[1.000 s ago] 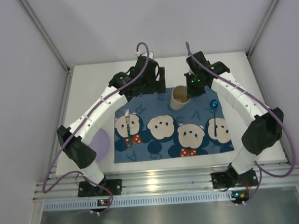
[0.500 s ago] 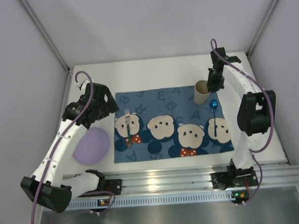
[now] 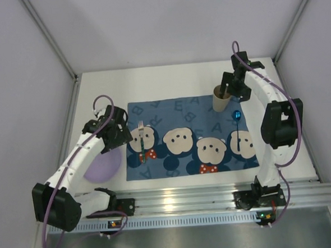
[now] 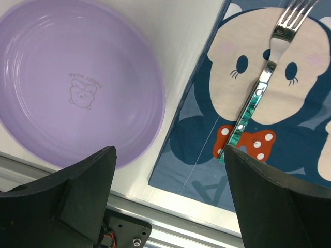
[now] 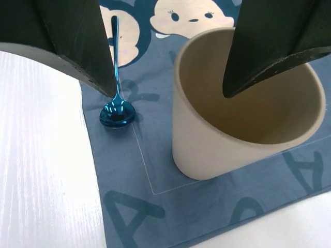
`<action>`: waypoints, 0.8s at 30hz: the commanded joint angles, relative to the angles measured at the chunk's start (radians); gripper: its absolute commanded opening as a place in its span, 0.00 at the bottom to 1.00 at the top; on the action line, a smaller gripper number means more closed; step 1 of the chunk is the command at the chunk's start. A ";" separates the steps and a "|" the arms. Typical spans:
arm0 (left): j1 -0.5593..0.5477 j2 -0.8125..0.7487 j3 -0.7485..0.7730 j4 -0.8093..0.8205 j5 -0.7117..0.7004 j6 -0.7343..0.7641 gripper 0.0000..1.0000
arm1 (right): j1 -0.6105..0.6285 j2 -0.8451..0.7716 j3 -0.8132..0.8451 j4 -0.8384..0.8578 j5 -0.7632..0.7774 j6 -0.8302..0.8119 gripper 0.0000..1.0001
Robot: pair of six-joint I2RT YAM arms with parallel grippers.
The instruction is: Set the dinner table for one person
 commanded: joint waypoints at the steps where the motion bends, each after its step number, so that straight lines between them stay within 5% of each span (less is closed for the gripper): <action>1: 0.008 0.044 -0.016 0.065 -0.005 0.000 0.90 | 0.038 -0.109 0.048 -0.019 -0.009 0.020 0.85; 11: 0.008 0.248 -0.042 0.160 -0.048 0.040 0.78 | 0.145 -0.395 0.025 -0.131 -0.042 0.054 0.86; 21: 0.009 0.363 -0.102 0.264 -0.042 0.035 0.58 | 0.147 -0.584 -0.077 -0.195 -0.041 0.037 0.88; 24: 0.009 0.395 -0.119 0.286 -0.045 0.034 0.46 | 0.145 -0.601 -0.108 -0.198 -0.045 0.036 0.88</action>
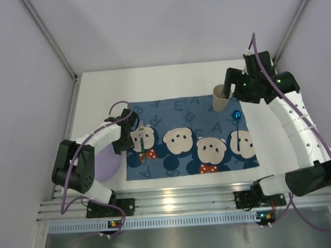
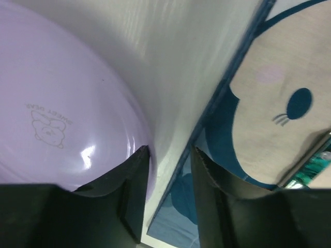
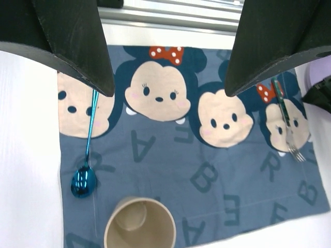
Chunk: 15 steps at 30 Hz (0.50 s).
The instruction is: Set the dinner table for one person
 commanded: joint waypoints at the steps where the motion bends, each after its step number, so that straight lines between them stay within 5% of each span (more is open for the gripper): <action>1: 0.008 0.025 -0.028 0.072 -0.020 0.004 0.41 | -0.003 -0.023 -0.031 -0.030 0.000 -0.008 0.88; 9: 0.076 0.005 -0.060 0.076 -0.065 0.010 0.01 | -0.001 -0.051 -0.065 -0.030 -0.010 -0.016 0.88; 15: 0.099 -0.048 0.058 -0.054 -0.111 0.078 0.00 | -0.001 -0.066 -0.064 -0.039 -0.008 -0.016 0.87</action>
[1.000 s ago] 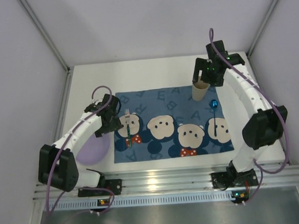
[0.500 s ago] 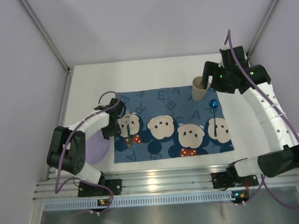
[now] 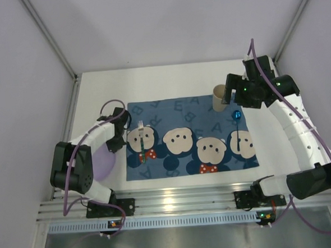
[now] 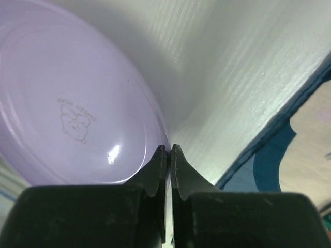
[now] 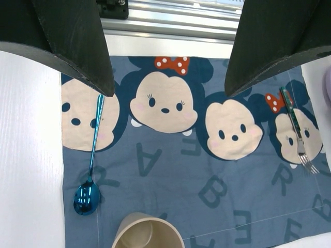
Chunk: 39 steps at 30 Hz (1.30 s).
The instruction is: Set the dinner table for one person
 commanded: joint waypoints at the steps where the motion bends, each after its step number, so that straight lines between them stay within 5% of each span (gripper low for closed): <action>1: 0.000 -0.049 0.153 -0.101 -0.029 0.044 0.00 | -0.001 -0.042 0.001 -0.006 -0.004 -0.008 0.87; 8: -0.222 -0.025 0.516 -0.247 0.004 0.078 0.00 | -0.004 -0.087 -0.017 -0.029 0.047 0.002 0.88; 12: -0.492 0.175 0.695 -0.277 0.045 0.038 0.00 | -0.006 -0.122 -0.028 -0.067 0.100 0.019 0.88; 18: -0.714 0.438 0.873 -0.233 0.126 0.030 0.00 | -0.021 -0.185 -0.030 -0.134 0.165 0.022 0.89; 27: -0.807 0.670 1.041 -0.198 0.162 0.053 0.00 | -0.026 -0.289 -0.094 -0.194 0.182 0.015 0.91; 39: -0.816 0.781 1.159 -0.192 0.186 -0.008 0.00 | -0.027 -0.331 -0.120 -0.230 0.176 -0.013 0.91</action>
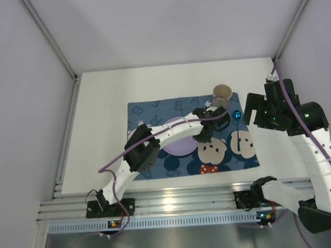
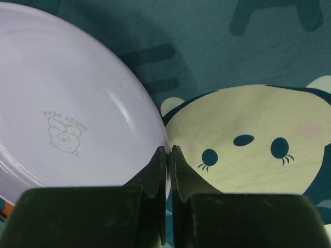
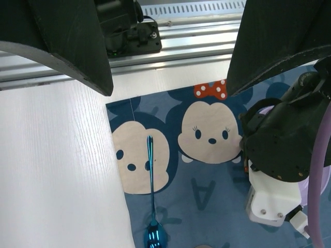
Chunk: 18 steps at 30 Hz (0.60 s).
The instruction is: Set the dinner table for one person
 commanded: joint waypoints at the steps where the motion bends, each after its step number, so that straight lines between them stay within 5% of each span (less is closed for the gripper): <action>1: -0.009 0.034 0.041 0.038 0.054 -0.040 0.00 | -0.010 -0.016 -0.005 -0.028 0.010 -0.018 0.91; 2: -0.009 0.039 0.034 0.038 0.061 -0.044 0.01 | -0.010 -0.018 -0.008 -0.023 0.007 -0.021 0.91; 7: -0.010 0.060 -0.049 0.026 0.085 -0.061 0.48 | -0.010 -0.006 -0.007 -0.014 -0.004 -0.025 0.91; 18: -0.012 -0.163 -0.006 -0.055 -0.030 -0.064 0.61 | -0.011 0.013 -0.011 0.024 -0.022 -0.027 0.91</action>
